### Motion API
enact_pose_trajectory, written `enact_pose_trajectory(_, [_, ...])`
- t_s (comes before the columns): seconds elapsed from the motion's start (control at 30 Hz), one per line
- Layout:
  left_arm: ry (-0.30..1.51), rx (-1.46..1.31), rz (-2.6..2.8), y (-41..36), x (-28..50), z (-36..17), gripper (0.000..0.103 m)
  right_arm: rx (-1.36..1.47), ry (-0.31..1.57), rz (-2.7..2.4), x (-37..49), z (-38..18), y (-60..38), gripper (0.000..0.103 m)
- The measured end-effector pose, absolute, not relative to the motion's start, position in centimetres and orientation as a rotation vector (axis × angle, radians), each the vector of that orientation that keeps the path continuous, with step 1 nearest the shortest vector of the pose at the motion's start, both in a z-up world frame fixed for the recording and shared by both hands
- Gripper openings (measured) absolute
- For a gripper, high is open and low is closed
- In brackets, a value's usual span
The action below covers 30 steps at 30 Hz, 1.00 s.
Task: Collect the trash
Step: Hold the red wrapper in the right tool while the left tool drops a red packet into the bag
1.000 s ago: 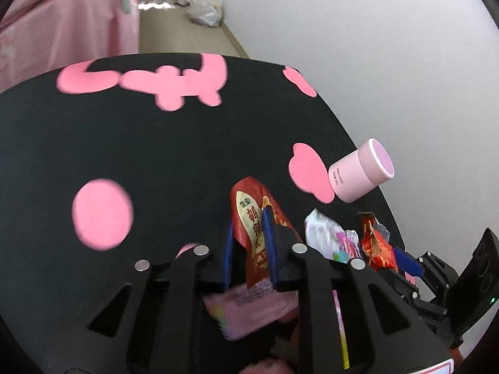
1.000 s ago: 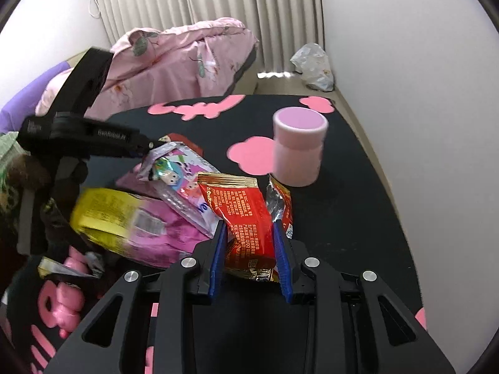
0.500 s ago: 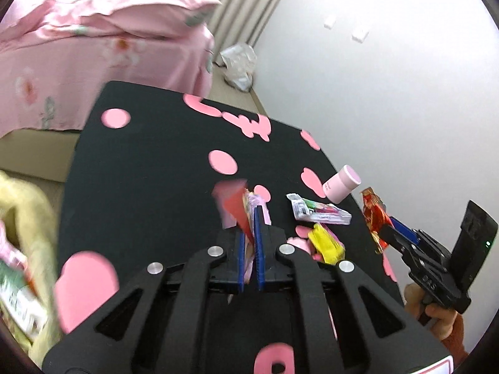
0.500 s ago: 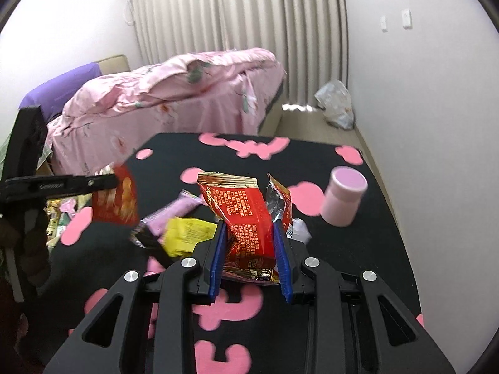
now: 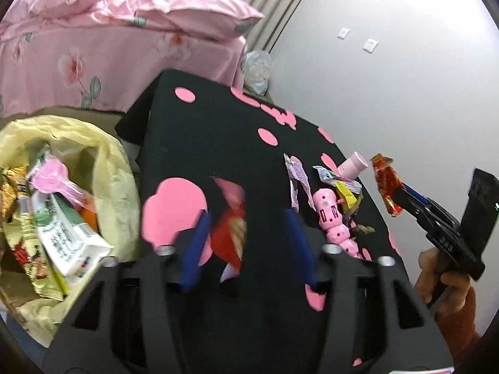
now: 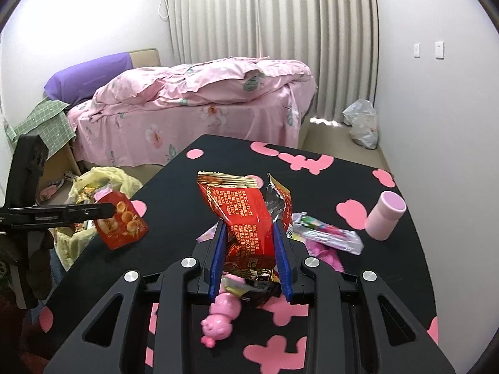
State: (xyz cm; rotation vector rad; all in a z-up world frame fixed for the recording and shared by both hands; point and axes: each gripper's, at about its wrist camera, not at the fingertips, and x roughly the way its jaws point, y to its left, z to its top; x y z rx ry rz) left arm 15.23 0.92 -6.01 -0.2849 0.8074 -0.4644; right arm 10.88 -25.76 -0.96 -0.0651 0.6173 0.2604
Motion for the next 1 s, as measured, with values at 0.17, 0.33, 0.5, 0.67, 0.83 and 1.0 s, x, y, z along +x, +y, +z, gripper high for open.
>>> enact_pose_trajectory(0.17, [0.768,-0.203,-0.376,2.0,13.4,-5.8,0.061,-0.06,0.635,0.274,10.4,-1.5,-25.1,0.028])
enact_pose_trajectory(0.33, [0.725,-0.179,-0.341,2.7,13.0,-5.6,0.071,-0.079,0.637,0.28,10.4,-2.2,-24.8,0.028])
enact_pose_trajectory(0.5, [0.726,-0.11,-0.36,1.8,15.0,-6.0,0.072,-0.068,0.654,0.293,10.3,-3.1,-25.0,0.028])
enact_pose_trajectory(0.67, [0.823,-0.036,-0.387,0.7,18.1,-8.1,0.072,-0.055,0.662,0.292,10.0,-3.6,-25.5,0.028])
enact_pose_trajectory(0.83, [0.944,-0.12,-0.51,0.1,16.5,-8.7,0.072,-0.019,0.65,0.271,9.8,-3.3,-26.8,0.028])
enact_pose_trajectory(1.0, [0.948,-0.045,-0.694,-2.3,11.4,-8.4,0.072,0.01,0.657,0.27,9.8,-3.4,-27.5,0.028])
